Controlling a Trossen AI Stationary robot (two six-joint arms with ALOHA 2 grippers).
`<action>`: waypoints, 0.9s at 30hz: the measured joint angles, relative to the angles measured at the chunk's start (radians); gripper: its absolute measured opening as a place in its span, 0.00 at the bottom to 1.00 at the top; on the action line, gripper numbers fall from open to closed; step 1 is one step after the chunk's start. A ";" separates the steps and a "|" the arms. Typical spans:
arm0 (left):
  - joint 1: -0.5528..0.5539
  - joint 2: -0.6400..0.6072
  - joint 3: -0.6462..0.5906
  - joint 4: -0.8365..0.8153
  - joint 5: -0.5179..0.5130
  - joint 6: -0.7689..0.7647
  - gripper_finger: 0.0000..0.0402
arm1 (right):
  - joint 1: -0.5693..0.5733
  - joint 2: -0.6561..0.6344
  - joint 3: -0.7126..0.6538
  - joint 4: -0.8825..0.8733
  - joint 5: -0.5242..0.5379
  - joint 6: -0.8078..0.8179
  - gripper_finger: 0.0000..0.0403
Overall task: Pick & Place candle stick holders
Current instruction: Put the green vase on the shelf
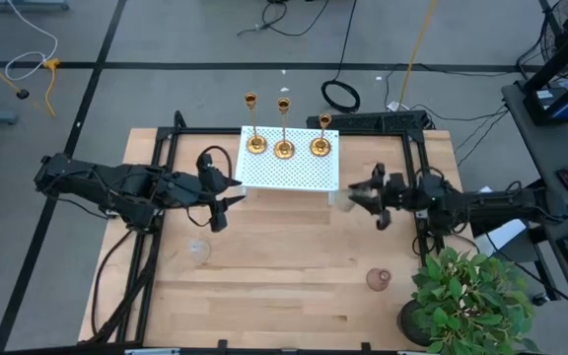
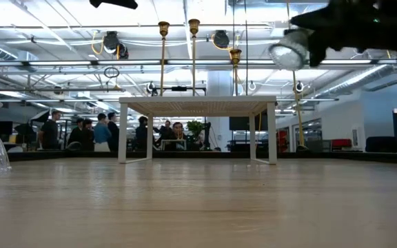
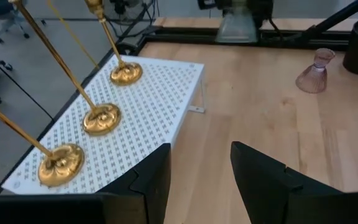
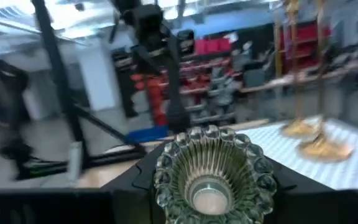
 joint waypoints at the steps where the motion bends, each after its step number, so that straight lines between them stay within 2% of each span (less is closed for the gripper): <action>1: 0.000 0.000 0.000 0.010 -0.003 0.007 0.43 | 0.000 0.029 0.031 -0.012 0.014 -0.029 0.34; 4: 0.000 0.000 0.000 0.046 -0.007 0.022 0.43 | 0.000 0.132 0.127 -0.062 0.020 -0.090 0.34; 9: 0.000 0.000 0.000 0.077 -0.007 0.035 0.43 | -0.013 0.315 0.268 -0.132 0.128 -0.140 0.34; 16: 0.000 0.000 0.000 0.085 -0.007 0.051 0.43 | -0.088 0.511 0.395 -0.161 0.121 -0.139 0.34; 27: 0.000 0.000 0.000 0.085 -0.007 0.053 0.43 | -0.186 0.601 0.417 -0.166 0.116 -0.101 0.34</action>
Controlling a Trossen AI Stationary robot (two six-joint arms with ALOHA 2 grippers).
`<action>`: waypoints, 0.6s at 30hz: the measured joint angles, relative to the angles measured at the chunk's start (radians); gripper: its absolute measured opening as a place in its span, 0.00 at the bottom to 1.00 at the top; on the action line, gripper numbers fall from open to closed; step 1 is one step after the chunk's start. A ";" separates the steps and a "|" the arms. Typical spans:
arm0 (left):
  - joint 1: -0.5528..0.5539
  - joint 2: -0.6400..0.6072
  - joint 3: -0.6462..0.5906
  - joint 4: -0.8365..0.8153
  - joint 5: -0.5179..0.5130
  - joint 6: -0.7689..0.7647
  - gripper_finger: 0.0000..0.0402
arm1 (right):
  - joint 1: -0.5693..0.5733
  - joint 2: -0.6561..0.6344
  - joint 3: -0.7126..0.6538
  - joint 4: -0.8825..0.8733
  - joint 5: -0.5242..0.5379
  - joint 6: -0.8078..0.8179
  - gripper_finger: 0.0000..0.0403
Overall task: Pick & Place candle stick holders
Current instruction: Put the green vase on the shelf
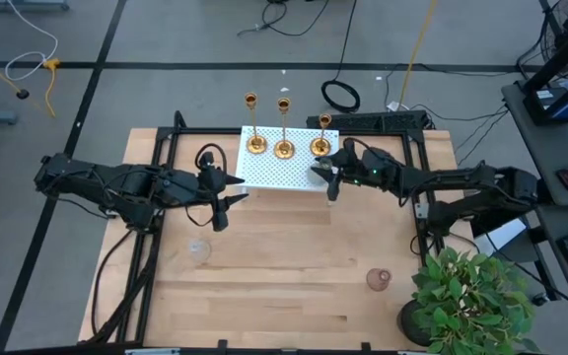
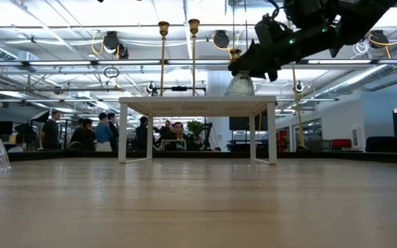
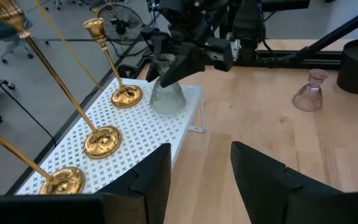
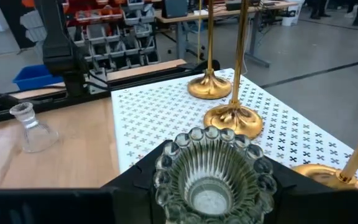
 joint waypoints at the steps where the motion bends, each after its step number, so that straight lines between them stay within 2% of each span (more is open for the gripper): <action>1: 0.000 0.000 0.000 0.000 0.000 0.001 0.43 | -0.001 0.000 0.000 -0.001 -0.001 -0.001 0.34; 4: 0.000 0.000 0.000 0.000 0.000 0.001 0.43 | -0.006 0.000 0.000 -0.003 -0.002 -0.014 0.36; 18: 0.000 0.000 0.000 -0.001 0.000 0.001 0.43 | -0.038 0.001 -0.002 -0.001 -0.001 -0.058 0.58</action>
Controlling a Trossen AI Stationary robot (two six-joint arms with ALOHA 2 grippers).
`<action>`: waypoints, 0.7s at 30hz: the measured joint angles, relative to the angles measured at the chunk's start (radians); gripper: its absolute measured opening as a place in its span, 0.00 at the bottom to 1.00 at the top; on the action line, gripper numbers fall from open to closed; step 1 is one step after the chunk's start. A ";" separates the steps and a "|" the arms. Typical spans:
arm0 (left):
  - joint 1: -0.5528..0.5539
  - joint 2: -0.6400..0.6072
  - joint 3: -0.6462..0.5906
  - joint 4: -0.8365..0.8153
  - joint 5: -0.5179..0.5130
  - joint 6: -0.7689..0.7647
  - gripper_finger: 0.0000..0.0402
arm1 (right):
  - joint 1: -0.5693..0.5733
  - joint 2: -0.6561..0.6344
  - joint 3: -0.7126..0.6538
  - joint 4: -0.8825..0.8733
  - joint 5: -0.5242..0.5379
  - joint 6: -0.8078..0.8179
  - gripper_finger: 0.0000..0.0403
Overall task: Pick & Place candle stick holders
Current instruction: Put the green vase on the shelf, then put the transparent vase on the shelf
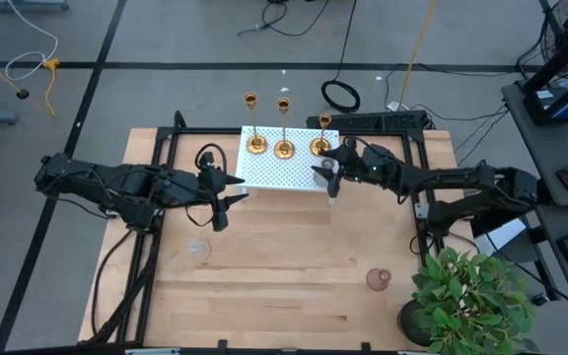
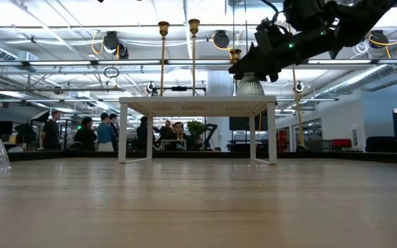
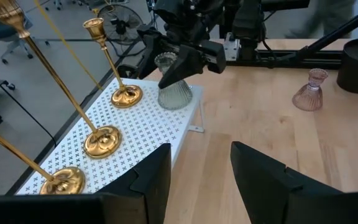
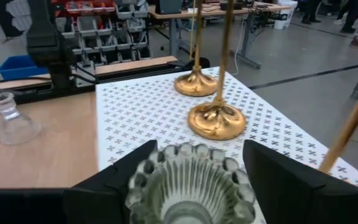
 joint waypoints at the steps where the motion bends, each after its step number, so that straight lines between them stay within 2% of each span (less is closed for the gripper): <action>1: 0.000 0.000 0.000 0.000 0.000 0.000 0.43 | -0.005 0.000 0.000 0.008 0.000 0.000 0.59; 5: 0.000 0.000 0.000 0.000 0.000 0.000 0.43 | -0.015 0.000 0.000 0.030 -0.003 -0.011 0.61; 13: 0.000 0.000 0.000 0.000 0.000 -0.001 0.43 | -0.015 0.000 0.000 0.053 -0.101 -0.051 0.61; 21: -0.001 0.000 0.000 0.000 0.000 -0.002 0.43 | -0.015 0.000 0.000 0.171 -0.106 -0.096 0.67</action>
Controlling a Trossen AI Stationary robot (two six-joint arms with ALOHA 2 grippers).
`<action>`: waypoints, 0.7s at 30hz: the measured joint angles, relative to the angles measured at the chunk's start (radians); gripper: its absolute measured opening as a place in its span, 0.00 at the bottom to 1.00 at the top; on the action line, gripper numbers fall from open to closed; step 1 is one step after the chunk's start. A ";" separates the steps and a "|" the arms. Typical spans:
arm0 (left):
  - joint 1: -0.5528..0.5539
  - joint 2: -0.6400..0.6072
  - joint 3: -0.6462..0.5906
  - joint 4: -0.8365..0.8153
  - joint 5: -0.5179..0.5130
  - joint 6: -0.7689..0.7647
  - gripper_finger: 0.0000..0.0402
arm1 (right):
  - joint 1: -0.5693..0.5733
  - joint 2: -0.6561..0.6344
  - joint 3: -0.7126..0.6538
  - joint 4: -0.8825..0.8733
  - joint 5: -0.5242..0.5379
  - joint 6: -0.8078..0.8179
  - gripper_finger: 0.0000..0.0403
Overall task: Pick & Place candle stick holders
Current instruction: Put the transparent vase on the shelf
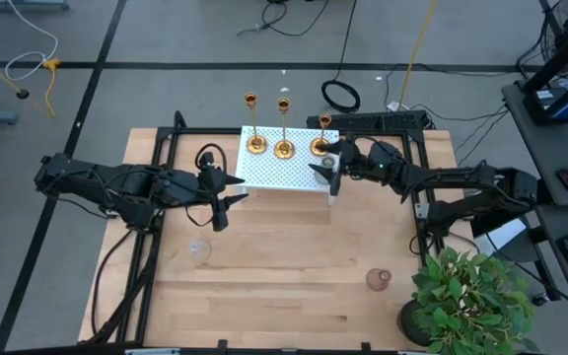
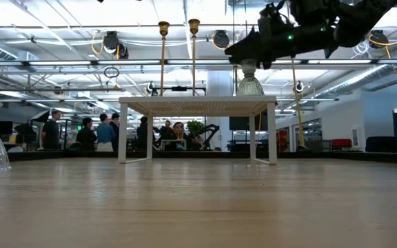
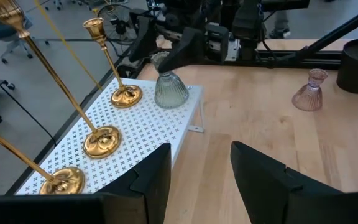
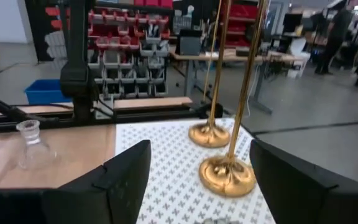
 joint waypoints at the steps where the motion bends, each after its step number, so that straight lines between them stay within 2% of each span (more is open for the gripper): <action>1: 0.000 0.000 0.000 0.000 0.000 0.000 0.43 | 0.000 -0.003 0.000 0.004 0.000 -0.008 0.68; 6: -0.005 0.000 0.000 -0.036 0.000 0.030 0.43 | 0.006 -0.038 -0.001 -0.001 0.000 -0.032 0.72; 11: -0.039 -0.007 0.000 -0.140 -0.014 -0.008 0.43 | 0.053 -0.131 -0.001 -0.059 0.000 -0.032 0.72; 16: -0.100 -0.005 -0.016 -0.259 -0.090 -0.137 0.43 | 0.127 -0.222 -0.001 -0.187 0.000 -0.059 0.70; 21: -0.170 -0.023 -0.135 -0.275 -0.150 -0.307 0.43 | 0.183 -0.265 -0.003 -0.241 0.002 -0.067 0.70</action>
